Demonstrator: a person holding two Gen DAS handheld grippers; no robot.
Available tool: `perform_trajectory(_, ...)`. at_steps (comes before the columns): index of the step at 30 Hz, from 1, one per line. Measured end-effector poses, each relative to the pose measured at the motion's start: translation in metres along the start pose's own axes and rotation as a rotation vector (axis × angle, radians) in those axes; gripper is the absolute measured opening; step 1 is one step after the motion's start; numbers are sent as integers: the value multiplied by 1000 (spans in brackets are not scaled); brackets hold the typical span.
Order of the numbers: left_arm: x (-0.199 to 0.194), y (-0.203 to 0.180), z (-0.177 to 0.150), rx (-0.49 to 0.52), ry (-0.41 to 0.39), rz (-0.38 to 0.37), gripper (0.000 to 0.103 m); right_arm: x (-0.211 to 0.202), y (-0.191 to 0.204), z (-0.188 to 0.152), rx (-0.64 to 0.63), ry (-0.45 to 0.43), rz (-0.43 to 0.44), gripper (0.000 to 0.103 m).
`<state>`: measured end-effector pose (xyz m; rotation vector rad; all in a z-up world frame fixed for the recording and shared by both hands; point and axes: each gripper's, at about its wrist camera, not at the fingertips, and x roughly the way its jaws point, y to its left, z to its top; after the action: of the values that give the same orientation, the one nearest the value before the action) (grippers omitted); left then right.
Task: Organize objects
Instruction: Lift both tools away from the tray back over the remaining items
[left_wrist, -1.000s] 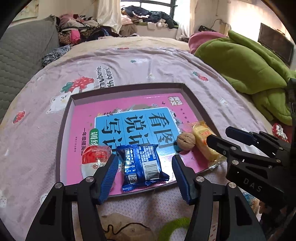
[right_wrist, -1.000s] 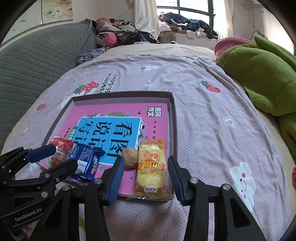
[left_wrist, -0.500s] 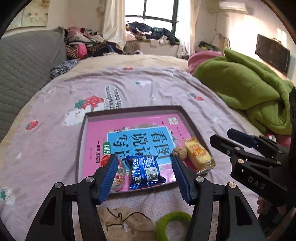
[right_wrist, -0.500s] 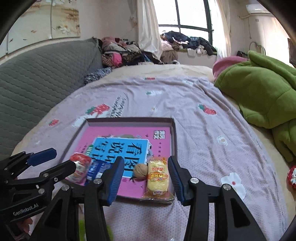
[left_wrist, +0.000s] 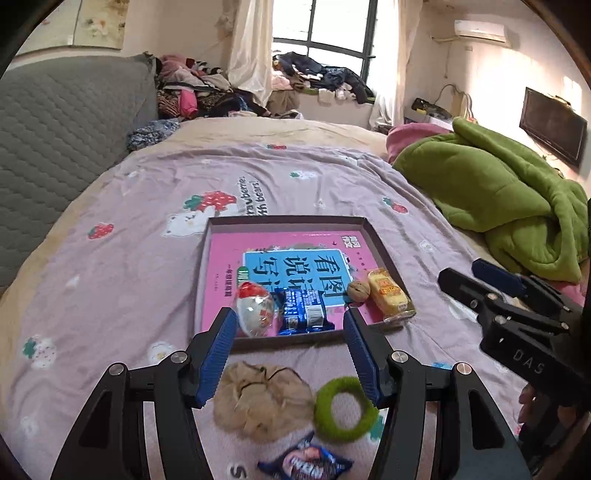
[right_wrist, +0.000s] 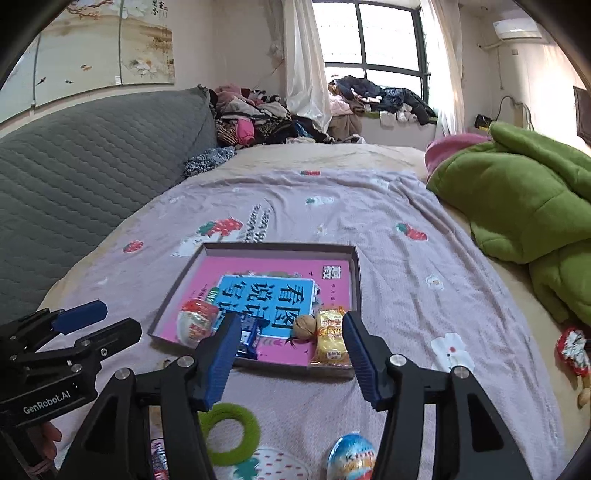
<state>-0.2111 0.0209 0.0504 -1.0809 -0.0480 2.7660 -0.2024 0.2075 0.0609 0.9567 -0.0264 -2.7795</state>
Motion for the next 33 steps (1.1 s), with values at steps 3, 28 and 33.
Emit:
perform_trajectory(3, -25, 4, 1, -13, -21, 20, 62, -22, 8, 4, -11, -14, 7, 57)
perform_trajectory(28, -167, -1, -10, -43, -107, 39, 62, -152, 44, -3, -57, -88, -15, 57)
perform_trajectory(33, -187, -4, -18, -33, -111, 41, 62, -174, 47, -6, -52, -109, -18, 57)
